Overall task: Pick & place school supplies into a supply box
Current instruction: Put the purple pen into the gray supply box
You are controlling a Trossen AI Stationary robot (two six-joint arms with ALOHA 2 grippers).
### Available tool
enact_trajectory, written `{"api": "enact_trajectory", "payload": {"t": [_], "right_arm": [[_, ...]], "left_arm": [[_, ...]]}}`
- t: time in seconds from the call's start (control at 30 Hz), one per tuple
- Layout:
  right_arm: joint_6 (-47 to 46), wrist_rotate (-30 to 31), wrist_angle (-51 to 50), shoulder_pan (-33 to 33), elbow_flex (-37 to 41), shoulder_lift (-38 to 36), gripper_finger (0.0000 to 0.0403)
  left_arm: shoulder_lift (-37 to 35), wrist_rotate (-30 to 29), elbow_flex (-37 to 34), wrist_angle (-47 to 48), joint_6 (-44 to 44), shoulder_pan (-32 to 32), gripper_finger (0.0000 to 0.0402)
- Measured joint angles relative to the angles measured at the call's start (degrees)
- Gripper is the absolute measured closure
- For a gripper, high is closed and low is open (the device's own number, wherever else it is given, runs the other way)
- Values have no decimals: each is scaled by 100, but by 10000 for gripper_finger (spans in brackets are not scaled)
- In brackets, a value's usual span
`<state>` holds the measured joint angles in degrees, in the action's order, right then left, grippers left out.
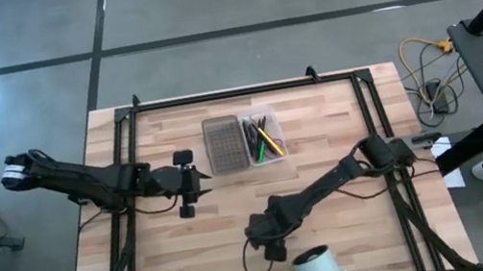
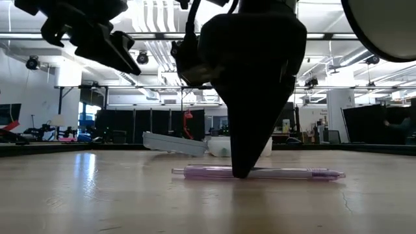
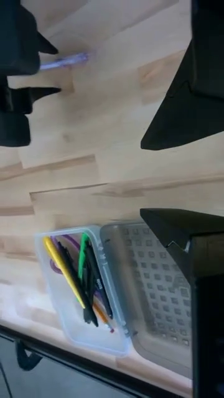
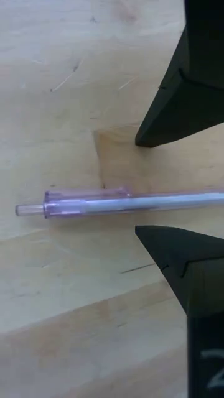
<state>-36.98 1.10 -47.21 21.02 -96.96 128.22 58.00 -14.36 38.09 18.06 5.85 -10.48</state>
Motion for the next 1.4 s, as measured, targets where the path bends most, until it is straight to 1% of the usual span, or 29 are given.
{"api": "enact_trajectory", "payload": {"t": [0.13,0.23,0.33,0.5,0.53,0.57,0.73,0.8,0.9,0.97,1.03,1.07,1.17,1.23,1.33,1.4], "right_arm": [[-255,164,-19,-3,34,57,193],[-373,72,-132,-42,27,161,217],[-356,-56,-161,-72,29,231,262],[-601,-85,-214,-158,47,228,355],[-675,-120,-215,-199,51,206,371],[-778,-144,-209,-241,56,182,379],[-1402,-278,-76,-590,97,-68,383],[-1534,241,53,-757,117,-232,384],[-1921,1098,-81,-1077,116,-733,385],[-2140,1432,-204,-1289,128,-1108,385],[-2193,1575,-315,-1533,258,-1363,386],[-2092,1596,-335,-1686,354,-1472,386],[-1392,1650,-328,-2270,545,-1766,386],[-960,1523,-340,-2670,601,-1857,386],[-532,1255,-337,-3101,648,-1718,386],[-336,1087,-297,-3280,660,-1606,385]], "left_arm": [[-89,4,11,11,-2,-13,254],[-119,4,-1,45,-9,-13,254],[-121,14,-5,46,-64,-12,254],[-114,47,-29,46,-79,-13,254],[-114,50,-31,46,-79,-13,254],[-114,52,-31,46,-79,-13,254],[-114,58,-32,97,-174,-13,254],[-114,58,-40,146,-192,-13,254],[-114,66,-45,351,-262,-13,254],[-114,71,-46,477,-408,-13,254],[-117,73,-48,574,-517,-17,254],[-117,70,-48,596,-558,-25,254],[-117,72,-50,621,-601,-46,254],[-117,74,-52,650,-606,-50,254],[-117,68,-67,730,-682,-48,254],[-117,-33,-102,807,-966,-43,254]]}}
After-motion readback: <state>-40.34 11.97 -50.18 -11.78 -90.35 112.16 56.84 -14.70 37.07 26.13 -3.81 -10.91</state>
